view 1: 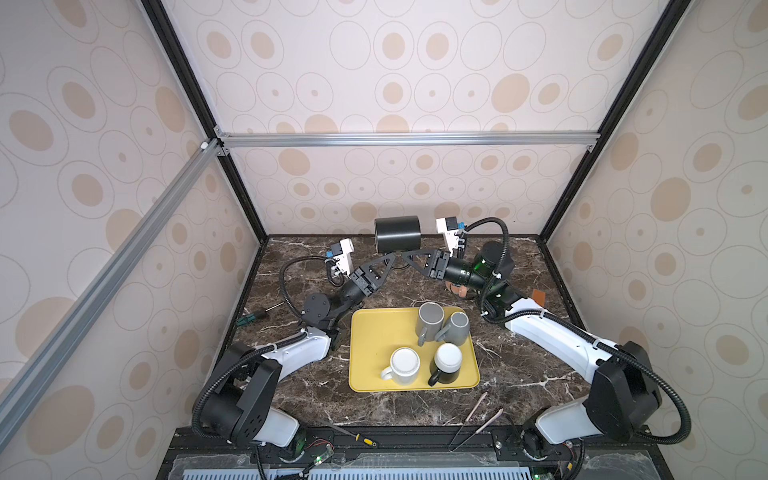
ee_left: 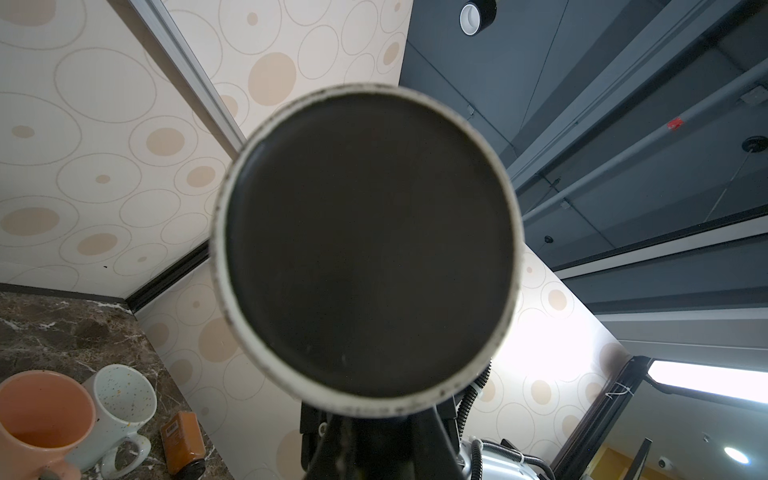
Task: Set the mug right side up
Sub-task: 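Raise the black mug toward the right gripper while the right gripper grasps it, then open the left gripper and carry the black mug away with the right gripper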
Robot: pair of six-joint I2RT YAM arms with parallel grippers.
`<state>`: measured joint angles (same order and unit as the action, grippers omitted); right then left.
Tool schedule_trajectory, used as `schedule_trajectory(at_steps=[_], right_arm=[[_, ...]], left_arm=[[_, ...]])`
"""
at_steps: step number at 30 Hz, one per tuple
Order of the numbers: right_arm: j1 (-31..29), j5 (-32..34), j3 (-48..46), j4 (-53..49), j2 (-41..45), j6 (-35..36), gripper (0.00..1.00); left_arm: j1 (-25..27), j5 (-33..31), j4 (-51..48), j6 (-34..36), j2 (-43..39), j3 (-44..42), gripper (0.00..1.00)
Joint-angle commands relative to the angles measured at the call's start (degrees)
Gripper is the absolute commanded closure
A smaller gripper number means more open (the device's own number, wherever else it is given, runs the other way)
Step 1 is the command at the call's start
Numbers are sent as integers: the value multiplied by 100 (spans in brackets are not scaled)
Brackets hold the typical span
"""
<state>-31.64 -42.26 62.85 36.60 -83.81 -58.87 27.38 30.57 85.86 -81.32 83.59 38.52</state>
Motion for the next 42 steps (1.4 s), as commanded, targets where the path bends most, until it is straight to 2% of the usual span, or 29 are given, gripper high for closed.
schedule_trajectory(at_steps=[1,5,15,17,18,19,20,21,24,26,28,30,33,35,38,40,42], right_arm=[[-64,-37,192,295,-51,-59,71],[-62,-33,238,291,-108,-54,74],[-76,131,347,74,-195,-63,100],[-71,178,401,-66,-185,-5,100],[-72,241,428,-192,-165,58,100],[-71,338,479,-425,-132,161,100],[-71,420,525,-603,-90,286,100],[-71,544,557,-827,-32,432,100],[-38,859,729,-1432,42,770,100],[40,916,822,-1599,15,784,100],[151,1016,864,-1722,-19,712,100],[281,1054,998,-1960,-101,788,100],[332,1300,1557,-3188,-333,1338,100],[332,1480,1916,-3904,-501,1748,100],[331,2058,2427,-4981,-779,2290,100],[317,2476,2693,-5529,-976,2660,100],[317,2936,2783,-5815,-1132,2863,100]], left_arm=[[18,70,919,-163,-1,157,100],[21,75,956,-185,52,144,100],[15,208,729,-183,148,190,100],[13,242,547,-178,166,202,100],[-8,280,395,-195,173,223,82],[-35,329,212,-230,154,228,54],[-63,350,82,-232,121,215,19],[-115,408,-153,-183,53,202,0],[-254,474,-1255,327,-346,122,0],[-326,357,-2414,915,-748,127,0],[-368,29,-3951,1651,-1163,288,0],[-396,-611,-5478,2308,-1520,541,0],[-586,-1328,-5932,2292,-1943,265,0],[-860,-993,-6036,2414,-2028,174,0],[-1094,-531,-7117,2965,-1774,647,0],[-1094,-636,-7635,3337,-1654,886,0],[-1094,-904,-7557,3392,-1751,694,0]])
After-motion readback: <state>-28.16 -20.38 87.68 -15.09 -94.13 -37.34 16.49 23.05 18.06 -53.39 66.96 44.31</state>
